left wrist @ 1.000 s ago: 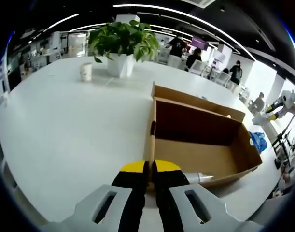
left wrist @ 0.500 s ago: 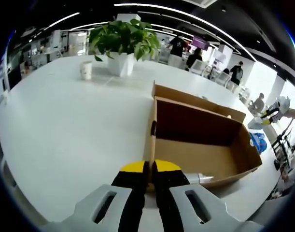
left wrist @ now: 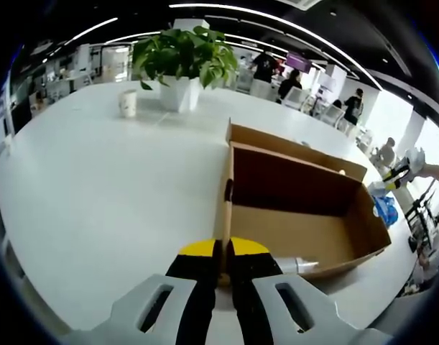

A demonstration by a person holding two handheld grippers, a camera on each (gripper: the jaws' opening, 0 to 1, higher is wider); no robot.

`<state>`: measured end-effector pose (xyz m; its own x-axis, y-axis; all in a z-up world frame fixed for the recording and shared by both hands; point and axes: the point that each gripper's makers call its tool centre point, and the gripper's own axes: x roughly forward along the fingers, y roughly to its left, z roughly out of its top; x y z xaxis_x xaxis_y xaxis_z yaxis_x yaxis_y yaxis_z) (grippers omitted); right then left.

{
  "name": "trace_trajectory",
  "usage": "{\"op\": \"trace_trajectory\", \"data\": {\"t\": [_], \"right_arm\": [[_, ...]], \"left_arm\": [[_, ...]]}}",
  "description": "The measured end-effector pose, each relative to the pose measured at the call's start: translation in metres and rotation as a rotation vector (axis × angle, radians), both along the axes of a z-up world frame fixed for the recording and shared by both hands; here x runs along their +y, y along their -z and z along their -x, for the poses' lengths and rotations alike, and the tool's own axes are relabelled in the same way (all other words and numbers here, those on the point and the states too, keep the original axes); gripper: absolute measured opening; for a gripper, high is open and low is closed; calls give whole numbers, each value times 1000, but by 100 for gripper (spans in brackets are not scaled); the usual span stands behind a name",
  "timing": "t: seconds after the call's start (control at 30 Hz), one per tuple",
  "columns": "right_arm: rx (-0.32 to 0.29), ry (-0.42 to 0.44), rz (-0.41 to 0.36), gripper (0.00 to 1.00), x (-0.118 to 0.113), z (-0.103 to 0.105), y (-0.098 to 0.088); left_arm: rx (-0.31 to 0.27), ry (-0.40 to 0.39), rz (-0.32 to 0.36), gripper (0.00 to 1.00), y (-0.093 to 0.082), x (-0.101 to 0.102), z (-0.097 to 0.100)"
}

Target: Operate the shoe box by opening the lid, removing the specified soft item, and placing it in the target area until the item is outside and the box remains undamaged.

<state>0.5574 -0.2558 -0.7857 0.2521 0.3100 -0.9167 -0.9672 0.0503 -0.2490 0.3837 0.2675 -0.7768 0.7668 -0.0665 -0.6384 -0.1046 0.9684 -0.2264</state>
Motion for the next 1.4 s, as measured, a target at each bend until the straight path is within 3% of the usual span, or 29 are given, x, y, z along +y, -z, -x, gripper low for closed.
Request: {"op": "trace_trajectory", "data": {"t": [0.2,0.67,1.03,1.4], "right_arm": [[-15,-17,84,13,-12,-1,13],[2,10,102,14,-34,-4,15],[32,-18,116,14,-35,0,15],[15,35,117,15,-30,-1,12]], "left_arm": [[0,1,2,3,0,1,-1],[2,0,4,3,-1,0,-1],[1,-1,7,3,-1,-2,-1],[2,-1,4,3,-1,-2,-2]]}}
